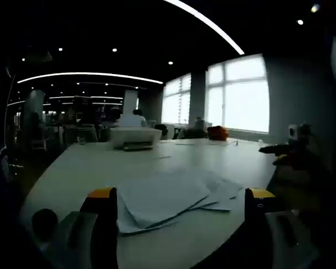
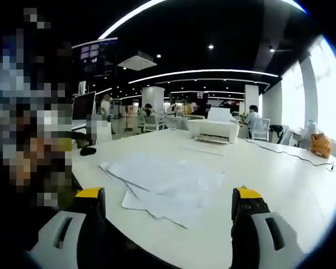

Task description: Organize the stack of printing papers by aligning and flattening the scattered papers on the table

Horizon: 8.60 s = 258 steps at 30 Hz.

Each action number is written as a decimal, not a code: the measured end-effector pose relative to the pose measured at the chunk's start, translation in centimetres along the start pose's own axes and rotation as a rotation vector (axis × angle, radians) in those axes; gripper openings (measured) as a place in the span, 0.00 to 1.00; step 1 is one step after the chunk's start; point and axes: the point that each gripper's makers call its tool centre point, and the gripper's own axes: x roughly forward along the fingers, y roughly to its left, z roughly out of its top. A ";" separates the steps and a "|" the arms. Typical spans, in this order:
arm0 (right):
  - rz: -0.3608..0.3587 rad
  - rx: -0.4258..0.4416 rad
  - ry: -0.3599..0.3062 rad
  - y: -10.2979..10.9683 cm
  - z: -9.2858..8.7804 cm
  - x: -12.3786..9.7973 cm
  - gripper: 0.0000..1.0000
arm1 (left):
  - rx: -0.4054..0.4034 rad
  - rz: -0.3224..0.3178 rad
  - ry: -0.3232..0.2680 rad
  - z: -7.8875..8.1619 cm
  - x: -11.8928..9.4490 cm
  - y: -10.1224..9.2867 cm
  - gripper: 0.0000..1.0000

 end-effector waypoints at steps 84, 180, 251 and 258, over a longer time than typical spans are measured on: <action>0.050 -0.029 -0.017 1.6 2.1 2.7 0.88 | 0.018 -0.006 -0.017 0.7 -0.2 -0.6 0.97; 0.057 0.107 0.217 1.4 -8.1 17.1 0.63 | 0.001 0.014 -0.037 1.0 -1.7 0.8 0.96; 0.033 0.034 -0.025 1.5 -0.4 15.6 0.00 | 0.004 -0.001 -0.046 1.2 -1.7 0.4 0.95; 0.051 0.036 -0.089 2.4 2.2 14.6 0.00 | 0.003 -0.001 -0.046 1.1 -1.6 0.3 0.95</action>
